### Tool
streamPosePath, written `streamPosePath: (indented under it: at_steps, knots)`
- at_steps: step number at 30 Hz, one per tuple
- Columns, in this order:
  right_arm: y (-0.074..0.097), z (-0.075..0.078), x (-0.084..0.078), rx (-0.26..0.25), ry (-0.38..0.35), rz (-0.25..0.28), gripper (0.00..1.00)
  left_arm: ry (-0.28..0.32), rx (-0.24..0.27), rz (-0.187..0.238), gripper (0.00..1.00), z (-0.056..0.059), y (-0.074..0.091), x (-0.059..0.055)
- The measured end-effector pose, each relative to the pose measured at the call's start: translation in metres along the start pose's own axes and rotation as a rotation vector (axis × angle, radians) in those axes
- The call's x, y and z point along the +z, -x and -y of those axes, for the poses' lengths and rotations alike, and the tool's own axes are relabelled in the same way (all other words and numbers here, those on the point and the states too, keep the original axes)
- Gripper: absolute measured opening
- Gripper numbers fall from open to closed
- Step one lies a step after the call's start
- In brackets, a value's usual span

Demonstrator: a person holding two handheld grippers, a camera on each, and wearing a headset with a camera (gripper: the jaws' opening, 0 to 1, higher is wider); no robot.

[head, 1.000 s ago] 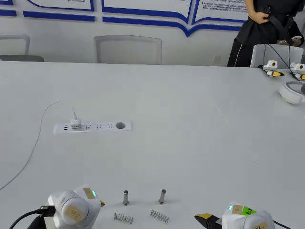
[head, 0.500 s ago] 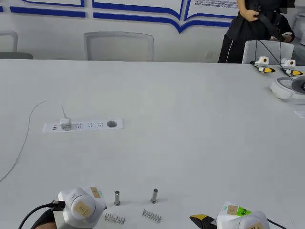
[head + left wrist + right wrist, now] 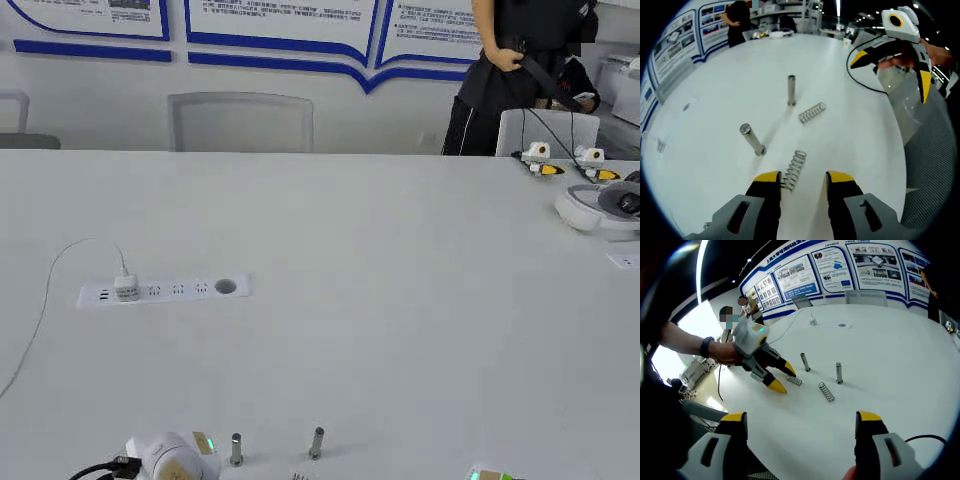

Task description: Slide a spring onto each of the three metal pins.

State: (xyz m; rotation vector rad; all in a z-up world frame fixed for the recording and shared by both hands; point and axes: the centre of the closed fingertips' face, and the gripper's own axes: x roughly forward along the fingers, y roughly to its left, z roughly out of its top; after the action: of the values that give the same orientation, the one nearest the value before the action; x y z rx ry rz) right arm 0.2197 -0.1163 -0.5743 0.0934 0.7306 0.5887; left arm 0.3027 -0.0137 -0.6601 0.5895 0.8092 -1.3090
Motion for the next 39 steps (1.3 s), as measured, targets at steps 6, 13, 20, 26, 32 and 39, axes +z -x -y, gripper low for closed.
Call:
streamPosePath:
  at_steps: [6, 13, 20, 26, 32, 39]
  knots:
    - [0.000, 0.001, 0.003, 0.000, 0.005, -0.001, 0.90, 0.001, 0.027, 0.021, 0.28, -0.004, 0.000, 0.003]
    - [0.000, 0.003, 0.004, 0.002, 0.009, -0.004, 0.90, 0.006, 0.038, 0.016, 0.21, -0.005, 0.002, 0.000]
    - [0.000, 0.000, 0.003, 0.004, 0.005, -0.005, 0.90, 0.030, 0.055, 0.011, 0.19, -0.005, 0.006, -0.005]
    - [-0.001, -0.004, -0.001, 0.013, 0.000, -0.009, 0.90, 0.083, 0.082, 0.019, 0.11, -0.011, 0.006, -0.006]
    - [-0.003, -0.011, 0.000, 0.030, 0.021, -0.022, 0.89, 0.130, 0.092, 0.020, 0.10, -0.010, 0.009, -0.008]
    - [-0.006, -0.017, 0.005, 0.044, 0.018, -0.018, 0.87, 0.189, 0.092, 0.048, 0.10, -0.001, 0.016, -0.015]
